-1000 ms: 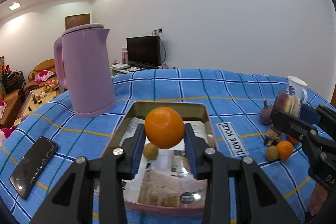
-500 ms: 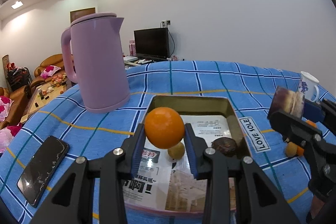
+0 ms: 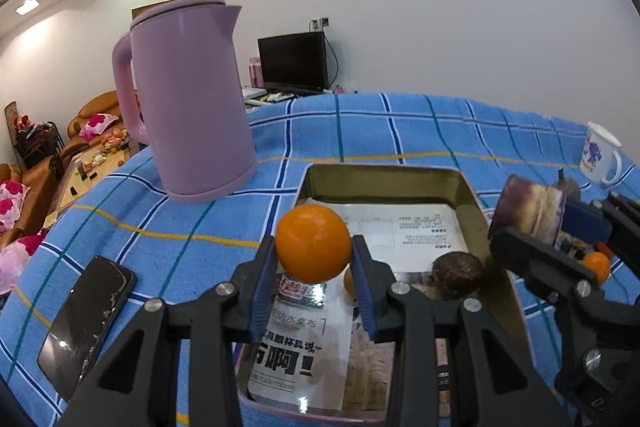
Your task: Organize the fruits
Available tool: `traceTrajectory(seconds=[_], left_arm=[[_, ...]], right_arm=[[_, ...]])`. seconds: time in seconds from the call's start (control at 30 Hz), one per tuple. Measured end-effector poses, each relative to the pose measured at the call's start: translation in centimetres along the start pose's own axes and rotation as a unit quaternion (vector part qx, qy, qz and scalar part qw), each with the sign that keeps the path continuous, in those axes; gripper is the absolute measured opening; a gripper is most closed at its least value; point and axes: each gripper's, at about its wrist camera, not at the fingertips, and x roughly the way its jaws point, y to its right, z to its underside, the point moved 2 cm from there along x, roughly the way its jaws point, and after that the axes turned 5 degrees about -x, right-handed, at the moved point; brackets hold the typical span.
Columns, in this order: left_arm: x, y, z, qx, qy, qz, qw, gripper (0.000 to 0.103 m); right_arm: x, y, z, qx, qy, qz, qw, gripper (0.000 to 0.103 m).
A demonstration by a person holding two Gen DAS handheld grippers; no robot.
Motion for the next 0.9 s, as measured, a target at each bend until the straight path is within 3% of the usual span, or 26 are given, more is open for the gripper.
traceTrajectory(seconds=[0.43,0.77,0.8,0.87,0.9], left_arm=[[1.3,0.4,0.2,0.009,-0.034,0.005,0.9994,0.038],[1.1,0.5,0.2,0.013,-0.026,-0.013,0.9995,0.04],[0.9,0.6,0.2,0.015,-0.021,-0.018,0.9995,0.042],[0.6,0.4,0.2,0.011,-0.014,-0.031,0.9994,0.056],[0.4,0.2,0.1,0.005,-0.01,-0.034,0.9994,0.059]], right_arm=[[2.3,-0.2,0.0,-0.004,-0.043,-0.023,0.999,0.039],[2.8,0.1,0.2,0.006,-0.058,-0.032,0.998,0.04],[2.8,0.1,0.2,0.007,-0.057,-0.031,0.998,0.04],[2.7,0.2,0.2,0.01,-0.056,-0.031,0.998,0.044],[2.6,0.3,0.2,0.013,-0.055,-0.03,0.998,0.047]])
